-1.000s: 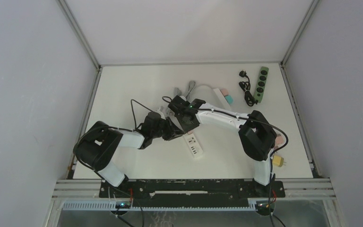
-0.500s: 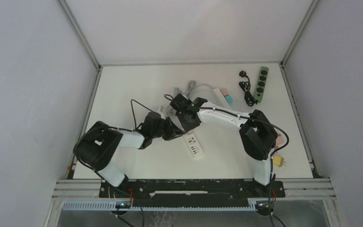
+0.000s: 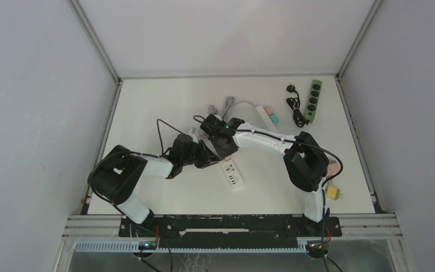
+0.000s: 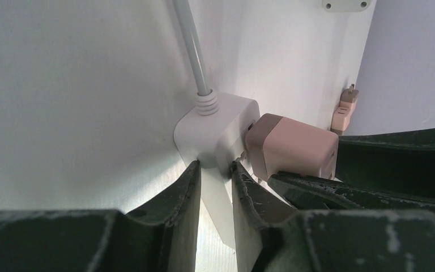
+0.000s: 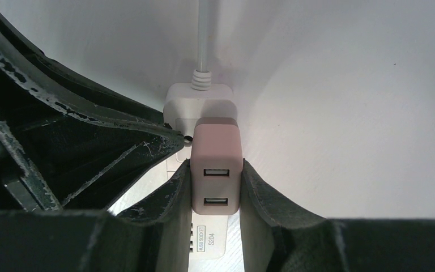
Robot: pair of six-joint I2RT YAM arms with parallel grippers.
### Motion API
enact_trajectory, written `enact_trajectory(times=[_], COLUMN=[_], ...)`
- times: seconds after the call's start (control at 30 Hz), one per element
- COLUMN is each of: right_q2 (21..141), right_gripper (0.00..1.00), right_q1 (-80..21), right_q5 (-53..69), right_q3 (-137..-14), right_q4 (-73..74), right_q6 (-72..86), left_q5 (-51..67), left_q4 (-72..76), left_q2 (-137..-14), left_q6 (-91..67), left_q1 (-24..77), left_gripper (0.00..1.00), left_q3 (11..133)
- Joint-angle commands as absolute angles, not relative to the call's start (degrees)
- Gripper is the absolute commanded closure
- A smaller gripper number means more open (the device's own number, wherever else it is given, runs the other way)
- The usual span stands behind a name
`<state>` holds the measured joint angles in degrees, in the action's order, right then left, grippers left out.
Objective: Insert the plug
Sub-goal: Insert the plug into the socket.
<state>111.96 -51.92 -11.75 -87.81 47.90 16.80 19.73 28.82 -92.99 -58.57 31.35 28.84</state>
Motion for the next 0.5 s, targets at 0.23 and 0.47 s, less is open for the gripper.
enact_trajectory(times=[0.23, 0.47], right_q2=[114.4, 115.1], right_gripper=[1.00, 1.00], right_q1=[-49.7, -50.8], right_q5=[-9.0, -9.1], right_q3=[-83.5, -82.3], right_q4=[47.7, 47.4], right_q6=[18.3, 18.4], left_q5=[20.3, 20.4], left_q4=[31.3, 31.6], left_q2=[-92.6, -92.9], left_q6=[-59.2, -59.4], left_q1=[31.2, 31.2], left_gripper=[0.70, 0.70], left_q3=[29.1, 29.0])
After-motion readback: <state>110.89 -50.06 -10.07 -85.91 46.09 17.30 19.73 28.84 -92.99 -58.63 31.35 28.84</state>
